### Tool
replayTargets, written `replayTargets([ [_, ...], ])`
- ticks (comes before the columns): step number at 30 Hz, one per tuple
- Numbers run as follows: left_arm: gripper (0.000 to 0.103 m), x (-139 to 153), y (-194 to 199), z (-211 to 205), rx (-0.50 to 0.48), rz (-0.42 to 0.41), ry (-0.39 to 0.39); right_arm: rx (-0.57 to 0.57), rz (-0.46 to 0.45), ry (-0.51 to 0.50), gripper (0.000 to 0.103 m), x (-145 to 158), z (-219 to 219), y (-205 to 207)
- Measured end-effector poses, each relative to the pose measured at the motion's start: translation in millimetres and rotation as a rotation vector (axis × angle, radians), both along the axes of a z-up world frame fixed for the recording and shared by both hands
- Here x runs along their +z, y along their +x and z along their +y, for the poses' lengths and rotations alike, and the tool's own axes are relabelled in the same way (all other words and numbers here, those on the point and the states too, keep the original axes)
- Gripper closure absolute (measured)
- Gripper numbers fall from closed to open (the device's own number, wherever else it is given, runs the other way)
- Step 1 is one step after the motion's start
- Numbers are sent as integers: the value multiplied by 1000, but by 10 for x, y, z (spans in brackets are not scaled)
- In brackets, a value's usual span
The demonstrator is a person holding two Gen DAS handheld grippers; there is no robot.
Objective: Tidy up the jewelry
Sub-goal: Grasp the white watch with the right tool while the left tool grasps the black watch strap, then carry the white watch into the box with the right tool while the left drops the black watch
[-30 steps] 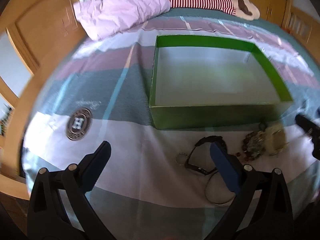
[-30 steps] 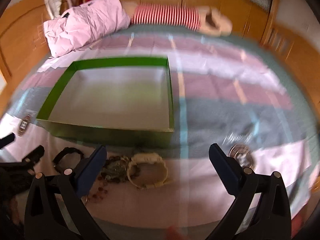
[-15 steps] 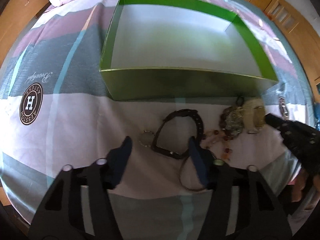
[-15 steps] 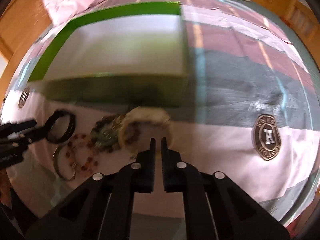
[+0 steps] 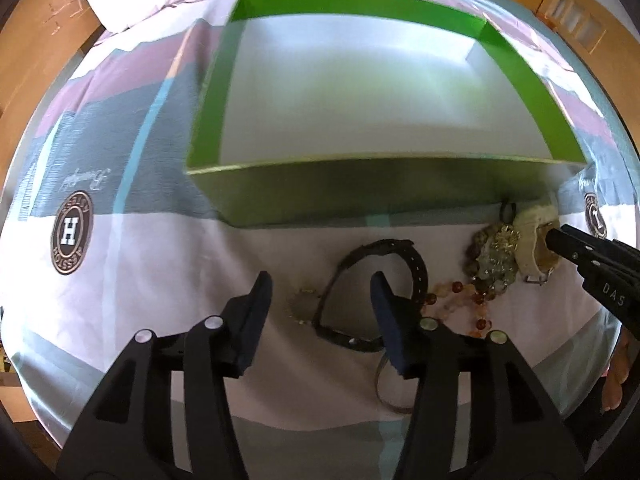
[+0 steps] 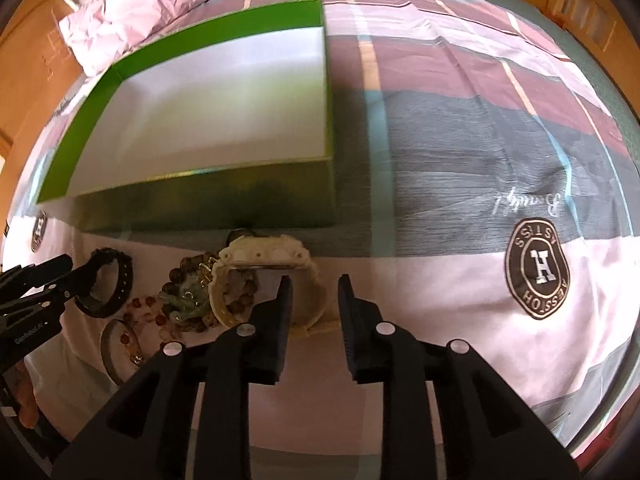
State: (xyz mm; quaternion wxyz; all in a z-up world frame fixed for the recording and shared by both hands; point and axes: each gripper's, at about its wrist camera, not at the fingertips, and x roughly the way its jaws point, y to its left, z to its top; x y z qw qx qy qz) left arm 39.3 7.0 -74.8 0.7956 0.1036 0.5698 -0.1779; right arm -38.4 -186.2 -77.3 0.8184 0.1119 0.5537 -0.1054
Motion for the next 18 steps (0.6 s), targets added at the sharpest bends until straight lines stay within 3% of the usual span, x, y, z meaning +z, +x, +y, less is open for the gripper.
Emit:
replayTargets([
  [5, 56, -99, 10, -119, -20, 16, 23, 22, 2, -74, 79, -15, 44, 35],
  [8, 75, -111, 18, -109, -24, 8, 30, 27, -3, -76, 79, -8, 39, 34],
  [10, 94, -114, 23, -122, -26, -5, 31, 32, -8, -91, 79, 5, 56, 27],
  [16, 98, -23, -4, -13, -30, -22, 2, 50, -14, -109, 80, 26, 150, 1],
  [18, 98, 27, -15, 27, -26, -32, -10, 60, -25, -123, 88, 32, 153, 8],
])
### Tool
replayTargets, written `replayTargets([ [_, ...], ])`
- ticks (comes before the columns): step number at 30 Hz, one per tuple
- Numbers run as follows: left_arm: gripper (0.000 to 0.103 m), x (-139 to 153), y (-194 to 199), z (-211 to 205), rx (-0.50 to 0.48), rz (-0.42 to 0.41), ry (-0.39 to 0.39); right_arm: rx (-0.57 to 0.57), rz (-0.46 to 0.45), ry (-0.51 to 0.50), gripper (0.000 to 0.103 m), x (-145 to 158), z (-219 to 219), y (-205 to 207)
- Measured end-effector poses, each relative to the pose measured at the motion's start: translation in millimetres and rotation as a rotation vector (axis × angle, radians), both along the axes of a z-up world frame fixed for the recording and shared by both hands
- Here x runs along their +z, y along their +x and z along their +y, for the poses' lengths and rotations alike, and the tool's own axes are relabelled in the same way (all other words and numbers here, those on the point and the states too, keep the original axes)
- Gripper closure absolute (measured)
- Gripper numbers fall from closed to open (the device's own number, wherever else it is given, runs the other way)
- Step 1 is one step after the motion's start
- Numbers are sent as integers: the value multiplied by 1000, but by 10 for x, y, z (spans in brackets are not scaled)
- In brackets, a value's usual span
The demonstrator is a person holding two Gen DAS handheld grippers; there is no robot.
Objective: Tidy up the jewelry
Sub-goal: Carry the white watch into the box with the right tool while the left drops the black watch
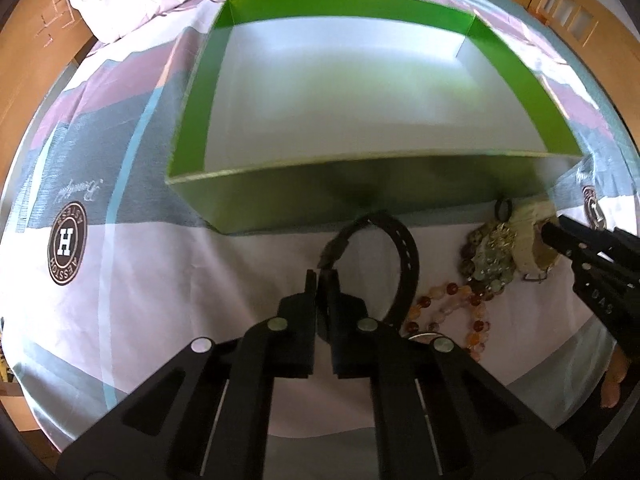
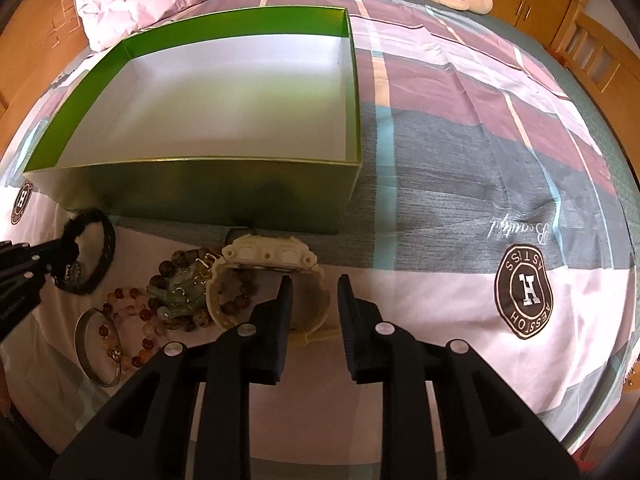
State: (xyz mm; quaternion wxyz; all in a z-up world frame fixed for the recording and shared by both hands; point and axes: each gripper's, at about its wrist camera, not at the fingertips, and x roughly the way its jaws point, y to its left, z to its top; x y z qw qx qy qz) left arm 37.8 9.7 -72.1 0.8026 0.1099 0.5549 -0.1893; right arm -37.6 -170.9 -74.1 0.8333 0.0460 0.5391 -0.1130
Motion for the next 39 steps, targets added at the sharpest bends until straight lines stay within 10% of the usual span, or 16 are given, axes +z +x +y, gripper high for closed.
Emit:
replayTargets([
  [23, 98, 362, -262, -41, -77, -109, -52, 15, -85, 11, 103, 240, -16, -60],
  [27, 97, 358, -245, -30, -83, -108, -50, -30, -63, 16, 96, 178, -97, -47],
  [31, 97, 335, -226, -19, -79, -102, -42, -57, -59, -52, 62, 144, -113, -42],
  [39, 95, 316, -197, 10, -66, -100, -38, -46, -44, -28, 60, 142, -174, -34],
])
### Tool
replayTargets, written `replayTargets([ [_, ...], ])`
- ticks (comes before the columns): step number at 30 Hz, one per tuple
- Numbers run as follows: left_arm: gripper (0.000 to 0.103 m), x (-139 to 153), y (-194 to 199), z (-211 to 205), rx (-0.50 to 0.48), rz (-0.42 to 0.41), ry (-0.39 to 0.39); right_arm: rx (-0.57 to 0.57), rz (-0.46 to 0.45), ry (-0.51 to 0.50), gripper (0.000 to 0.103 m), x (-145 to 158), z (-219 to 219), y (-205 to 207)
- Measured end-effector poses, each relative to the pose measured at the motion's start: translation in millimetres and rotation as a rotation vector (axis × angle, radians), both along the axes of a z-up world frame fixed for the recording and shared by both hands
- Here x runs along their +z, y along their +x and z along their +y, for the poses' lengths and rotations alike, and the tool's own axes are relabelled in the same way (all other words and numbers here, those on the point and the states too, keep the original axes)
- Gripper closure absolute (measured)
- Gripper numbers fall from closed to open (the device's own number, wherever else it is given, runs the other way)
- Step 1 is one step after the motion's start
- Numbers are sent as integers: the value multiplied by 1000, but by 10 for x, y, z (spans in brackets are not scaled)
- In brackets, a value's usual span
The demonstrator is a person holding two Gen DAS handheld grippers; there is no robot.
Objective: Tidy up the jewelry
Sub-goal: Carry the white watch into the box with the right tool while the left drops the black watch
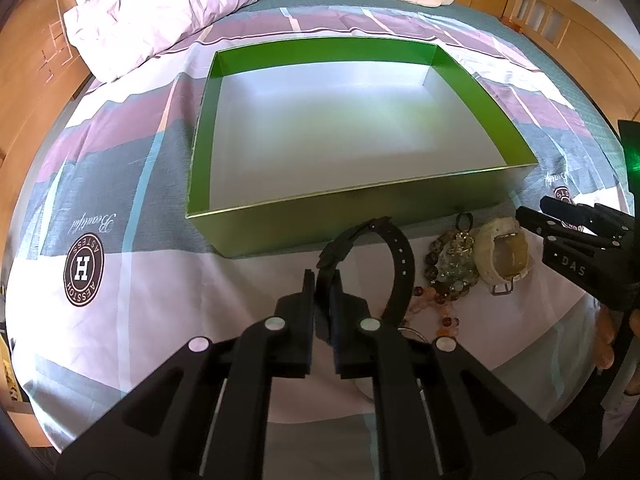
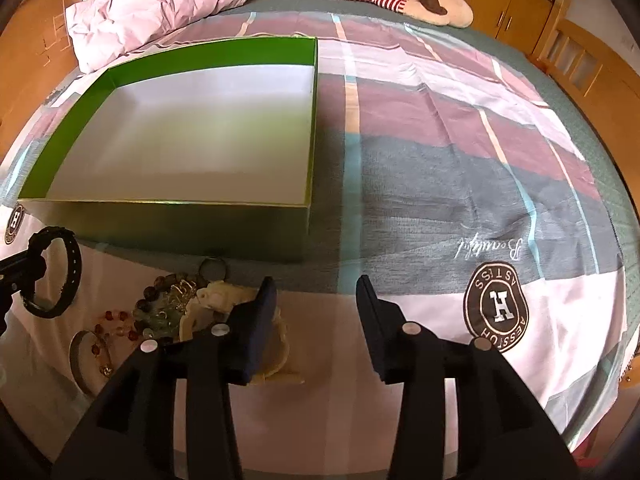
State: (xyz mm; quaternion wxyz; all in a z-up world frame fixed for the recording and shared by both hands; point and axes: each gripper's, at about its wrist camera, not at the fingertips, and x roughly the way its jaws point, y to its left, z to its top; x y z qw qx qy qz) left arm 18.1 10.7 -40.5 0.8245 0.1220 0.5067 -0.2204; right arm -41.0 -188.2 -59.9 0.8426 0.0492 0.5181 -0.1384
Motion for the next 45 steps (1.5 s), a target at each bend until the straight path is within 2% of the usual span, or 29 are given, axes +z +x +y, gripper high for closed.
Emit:
replayTargets([
  [6, 94, -28, 43, 26, 13, 8, 6, 77, -1, 127, 60, 97, -42, -69],
  [11, 94, -47, 57, 12, 17, 14, 10, 164, 105, 70, 60, -85, 180, -16],
  [12, 94, -47, 58, 8, 15, 14, 9, 169, 127, 67, 74, -148, 212, -1],
  [13, 94, -44, 56, 3, 13, 14, 8, 168, 144, 59, 93, -190, 233, 8],
  [16, 94, -15, 41, -12, 2, 11, -7, 180, 109, 58, 98, -104, 248, -5],
  [18, 94, 38, 24, -1, -13, 6, -32, 206, 69, 112, 98, 36, 235, -33],
  [23, 94, 281, -7, 82, -58, -12, -167, 271, -63, 226, 98, 375, 218, -120],
  [25, 94, 391, 6, 128, -57, -47, -203, 257, -131, 263, 98, 490, 170, -103],
  [29, 94, 607, 168, 193, -19, -111, -273, 208, -252, 264, 98, 633, 107, 111],
  [33, 94, 619, 412, 198, 38, -123, -284, 126, -249, 279, 98, 508, -18, 397],
  [39, 94, 297, 774, 265, 117, -34, -278, 38, -244, 320, 98, 285, -192, 622],
  [41, 93, 198, 812, 241, 124, -21, -258, 24, -231, 316, 94, 295, -210, 602],
  [43, 82, 150, 809, 220, 126, -8, -249, 33, -236, 342, 78, 358, -224, 528],
  [44, 78, 161, 779, 217, 117, -6, -251, 35, -243, 348, 73, 411, -230, 466],
  [45, 70, 180, 750, 206, 105, -10, -251, 33, -245, 346, 62, 459, -236, 396],
])
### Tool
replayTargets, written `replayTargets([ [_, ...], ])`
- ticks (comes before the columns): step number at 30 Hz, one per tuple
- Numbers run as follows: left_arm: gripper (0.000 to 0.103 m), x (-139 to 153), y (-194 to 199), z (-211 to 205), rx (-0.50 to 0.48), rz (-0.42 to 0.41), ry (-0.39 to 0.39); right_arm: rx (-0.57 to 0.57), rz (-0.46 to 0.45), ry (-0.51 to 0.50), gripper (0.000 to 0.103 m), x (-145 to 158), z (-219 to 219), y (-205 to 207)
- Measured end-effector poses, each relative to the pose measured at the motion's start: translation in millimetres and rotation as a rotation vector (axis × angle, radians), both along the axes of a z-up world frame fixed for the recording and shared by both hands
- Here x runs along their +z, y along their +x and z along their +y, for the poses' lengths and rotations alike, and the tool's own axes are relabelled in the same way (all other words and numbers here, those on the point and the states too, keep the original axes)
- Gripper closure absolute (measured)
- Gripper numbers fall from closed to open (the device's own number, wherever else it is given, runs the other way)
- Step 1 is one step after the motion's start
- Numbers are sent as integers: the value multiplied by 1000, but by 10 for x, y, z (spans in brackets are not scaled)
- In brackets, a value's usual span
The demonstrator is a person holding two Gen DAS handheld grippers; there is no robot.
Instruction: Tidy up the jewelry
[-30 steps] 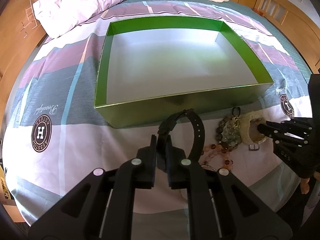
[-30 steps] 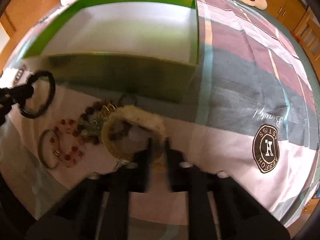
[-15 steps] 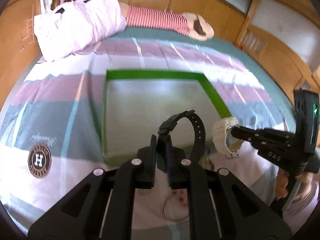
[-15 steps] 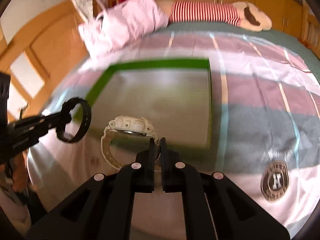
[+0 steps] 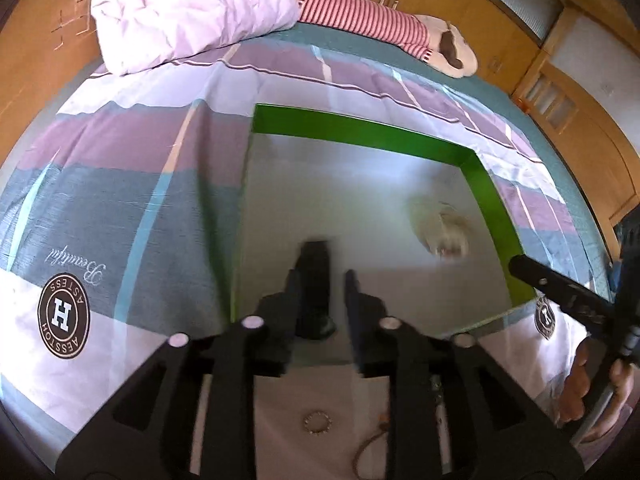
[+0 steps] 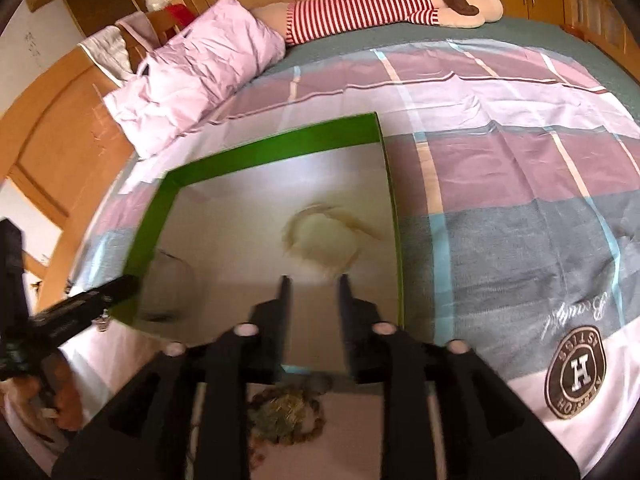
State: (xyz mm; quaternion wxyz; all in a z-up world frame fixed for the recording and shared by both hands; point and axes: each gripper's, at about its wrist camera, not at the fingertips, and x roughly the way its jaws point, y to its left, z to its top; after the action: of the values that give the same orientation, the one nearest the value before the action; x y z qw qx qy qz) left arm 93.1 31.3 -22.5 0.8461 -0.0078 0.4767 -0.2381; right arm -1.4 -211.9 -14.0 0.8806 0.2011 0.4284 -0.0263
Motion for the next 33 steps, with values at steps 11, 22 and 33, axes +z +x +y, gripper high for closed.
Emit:
replayTargets([
  [11, 47, 46, -578, -17, -138, 18, 71, 77, 204, -107, 53, -276, 257, -338],
  [22, 48, -423, -672, -183, -187, 131, 248, 282, 274, -261, 79, -691, 883, -202],
  [33, 45, -537, -815, -367, -284, 146, 295, 191, 178, -163, 103, -322, 462, -281],
])
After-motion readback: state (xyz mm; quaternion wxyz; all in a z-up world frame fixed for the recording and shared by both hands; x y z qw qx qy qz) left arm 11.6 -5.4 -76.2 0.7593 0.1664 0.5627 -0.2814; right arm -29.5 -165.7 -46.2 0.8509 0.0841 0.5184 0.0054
